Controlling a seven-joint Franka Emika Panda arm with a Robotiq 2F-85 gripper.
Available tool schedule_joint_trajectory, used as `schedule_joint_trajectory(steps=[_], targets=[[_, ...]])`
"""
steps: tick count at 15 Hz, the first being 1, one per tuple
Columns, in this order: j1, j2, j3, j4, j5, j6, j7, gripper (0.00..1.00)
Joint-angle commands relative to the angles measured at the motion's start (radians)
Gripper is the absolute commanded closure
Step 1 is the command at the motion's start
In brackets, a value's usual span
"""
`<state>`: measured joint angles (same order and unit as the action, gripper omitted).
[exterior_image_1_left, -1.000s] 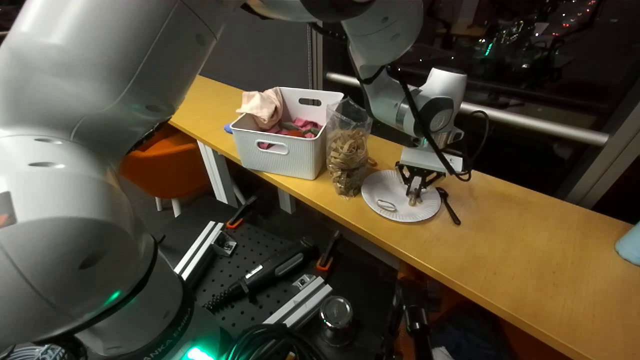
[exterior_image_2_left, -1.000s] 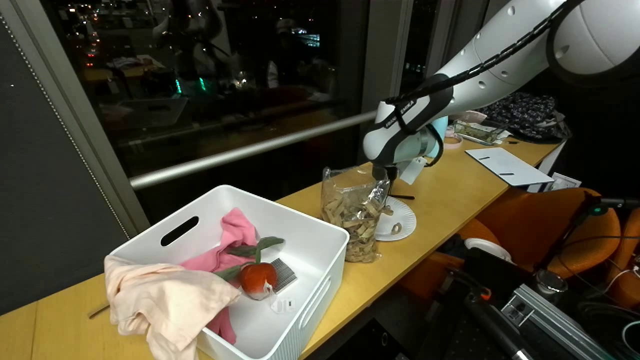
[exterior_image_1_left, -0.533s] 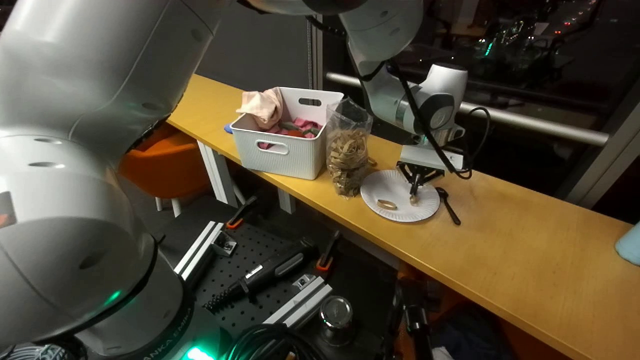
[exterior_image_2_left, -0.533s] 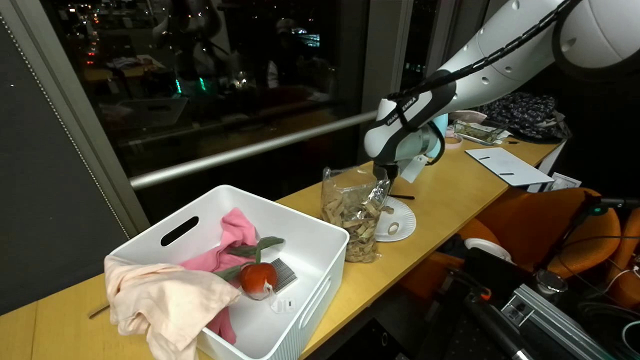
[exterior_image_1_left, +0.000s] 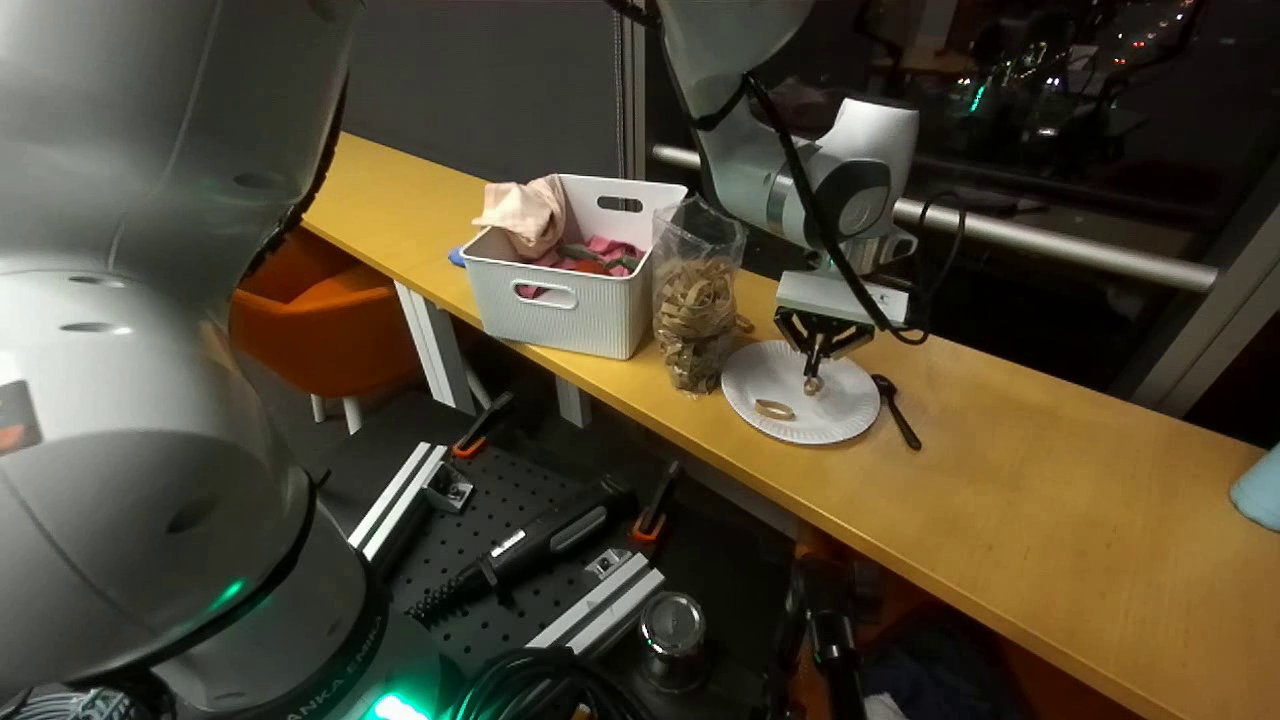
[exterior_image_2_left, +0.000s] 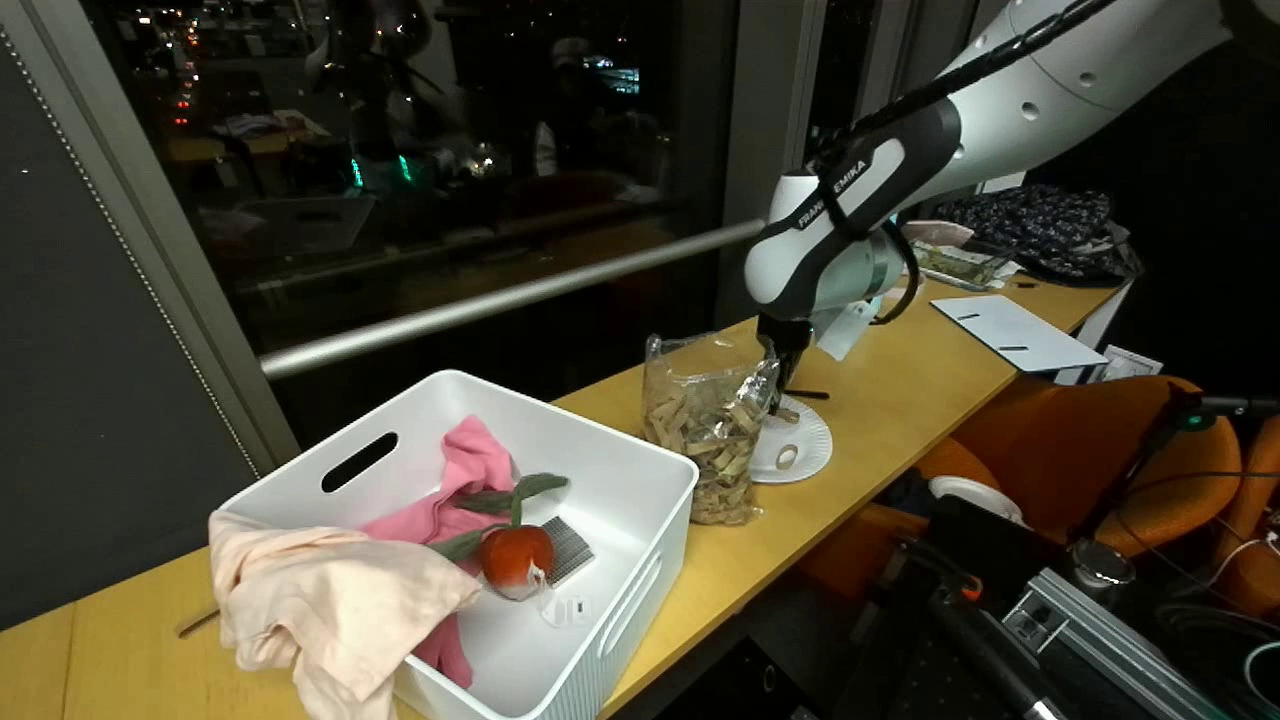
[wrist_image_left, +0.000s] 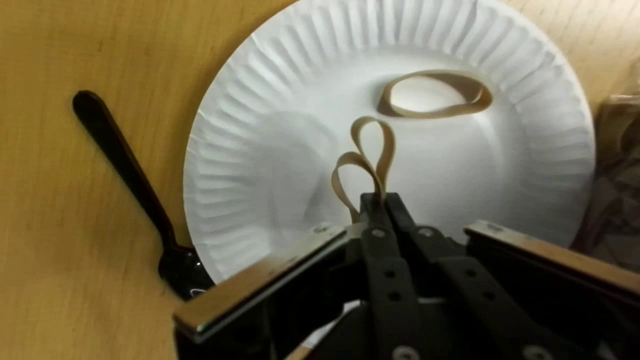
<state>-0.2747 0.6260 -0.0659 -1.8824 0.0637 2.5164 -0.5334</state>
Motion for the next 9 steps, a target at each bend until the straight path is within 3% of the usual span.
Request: schedule_joint_trajectory(steps=[1,9], targets=[[0.012,-0.077,0.016,-0.115,-0.033,0.031,0.052,0.99],[0.022,-0.084,0.008,-0.168,-0.036,0.027,0.094,0.99]])
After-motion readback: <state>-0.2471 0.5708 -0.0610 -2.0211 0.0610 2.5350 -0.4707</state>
